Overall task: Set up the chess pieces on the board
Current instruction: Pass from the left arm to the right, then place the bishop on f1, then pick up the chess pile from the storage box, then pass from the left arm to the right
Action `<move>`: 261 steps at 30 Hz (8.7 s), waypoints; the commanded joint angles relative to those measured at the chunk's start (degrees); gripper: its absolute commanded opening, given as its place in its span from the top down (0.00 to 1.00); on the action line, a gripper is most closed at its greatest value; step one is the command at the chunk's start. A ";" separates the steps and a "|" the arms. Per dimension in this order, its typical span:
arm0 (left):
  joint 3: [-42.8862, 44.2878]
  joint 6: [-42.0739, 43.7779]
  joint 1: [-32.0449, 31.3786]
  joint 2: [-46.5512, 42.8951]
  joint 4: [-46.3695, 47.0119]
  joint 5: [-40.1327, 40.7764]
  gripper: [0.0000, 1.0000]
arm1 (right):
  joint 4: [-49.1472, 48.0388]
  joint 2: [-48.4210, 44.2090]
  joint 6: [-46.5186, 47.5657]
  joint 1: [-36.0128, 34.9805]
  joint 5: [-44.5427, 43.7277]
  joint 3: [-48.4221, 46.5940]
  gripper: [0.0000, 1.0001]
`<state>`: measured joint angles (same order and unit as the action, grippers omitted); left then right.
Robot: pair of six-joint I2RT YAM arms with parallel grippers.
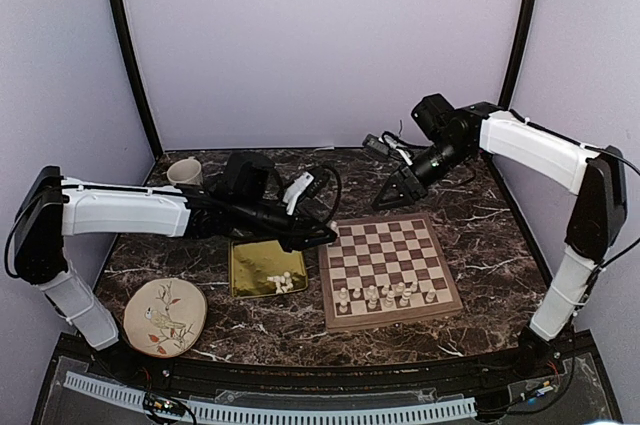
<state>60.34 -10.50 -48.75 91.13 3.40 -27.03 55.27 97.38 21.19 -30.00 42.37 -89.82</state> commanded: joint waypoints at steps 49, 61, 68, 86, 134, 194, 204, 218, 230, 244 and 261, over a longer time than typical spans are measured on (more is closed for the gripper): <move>0.58 4.83 -3.72 4.07 8.09 4.91 0.46 | 1.47 1.67 2.24 -0.30 -0.59 5.60 0.92; -1.95 2.96 -3.72 0.59 6.51 6.07 0.41 | -0.66 -13.04 8.15 0.38 -11.46 21.41 0.91; -0.72 2.51 -3.72 1.35 5.56 6.89 0.41 | -0.06 -19.78 12.88 0.38 -14.51 31.06 0.90; -0.73 1.75 -3.72 2.57 5.36 6.83 0.42 | -7.22 -19.69 15.88 -3.49 -12.48 38.30 0.89; 0.58 -1.79 -3.51 -0.62 -15.10 21.99 0.43 | -5.63 -20.15 15.00 -3.89 -11.99 33.79 0.71; -27.61 -36.26 8.23 -19.61 -10.95 20.31 0.47 | -1.59 41.19 -1.01 -27.75 -20.81 -30.15 0.78; -28.14 -36.37 8.23 -18.53 -8.07 19.57 0.47 | -0.99 42.72 -1.59 -27.75 -20.53 -32.78 0.91; -32.97 -41.07 8.23 -15.13 12.48 16.77 0.45 | -3.39 35.24 -2.12 -26.01 -16.30 -29.21 0.95; -36.04 -47.30 8.23 -7.13 29.53 12.44 0.47 | -3.23 35.77 -2.16 -25.99 -14.65 -28.80 0.95; -35.51 -48.45 8.23 -3.05 33.76 10.42 0.83 | -3.32 35.78 -2.12 -25.83 -15.02 -28.13 0.95; -26.52 -31.80 8.15 -6.14 15.73 14.74 0.94 | -10.16 12.10 -0.02 -13.58 -17.76 -4.42 0.95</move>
<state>30.24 -49.36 -40.64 87.15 25.74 -13.82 49.06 118.74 19.75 -47.18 25.52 -100.99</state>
